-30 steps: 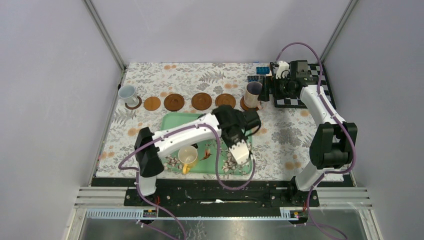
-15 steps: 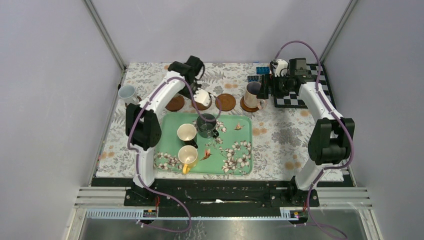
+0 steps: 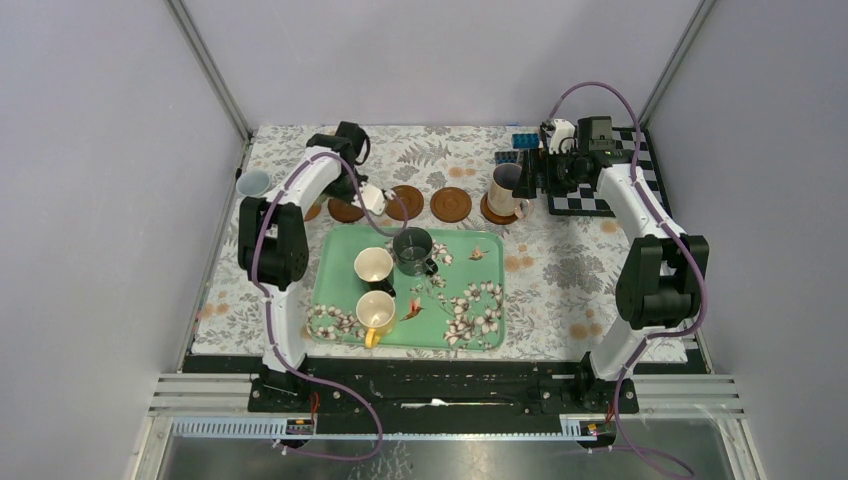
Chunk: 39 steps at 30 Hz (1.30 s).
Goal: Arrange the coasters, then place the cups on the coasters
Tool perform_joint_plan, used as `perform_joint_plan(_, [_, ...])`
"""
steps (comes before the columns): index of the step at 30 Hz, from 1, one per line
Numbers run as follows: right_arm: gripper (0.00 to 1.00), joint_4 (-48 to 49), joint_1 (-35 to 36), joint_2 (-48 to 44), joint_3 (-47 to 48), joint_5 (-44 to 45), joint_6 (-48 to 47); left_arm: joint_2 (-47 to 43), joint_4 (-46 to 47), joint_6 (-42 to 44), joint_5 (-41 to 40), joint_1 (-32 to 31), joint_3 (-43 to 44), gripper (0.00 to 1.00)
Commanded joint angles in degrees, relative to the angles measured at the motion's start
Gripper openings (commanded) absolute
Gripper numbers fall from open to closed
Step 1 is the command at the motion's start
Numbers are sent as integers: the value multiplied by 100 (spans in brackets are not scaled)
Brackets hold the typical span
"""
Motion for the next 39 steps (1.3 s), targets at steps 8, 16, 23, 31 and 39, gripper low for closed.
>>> perform_joint_plan(8, [100, -71, -9, 8, 63, -70, 2, -609, 863, 684, -300, 380, -888, 0])
perform_joint_plan(16, [100, -93, -9, 36, 87, -65, 7, -588, 1050, 830, -199, 519, -974, 0])
perform_joint_plan(23, [100, -115, -10, 71, 113, -54, -7, -610, 1050, 956, -137, 569, -1081, 3])
perform_joint_plan(31, [100, -127, -9, 85, 124, -45, -15, -511, 1057, 921, -113, 617, -1081, 7])
perform_joint_plan(39, [98, -134, -9, 127, 157, -55, -27, -626, 1048, 902, 3, 618, -1156, 12])
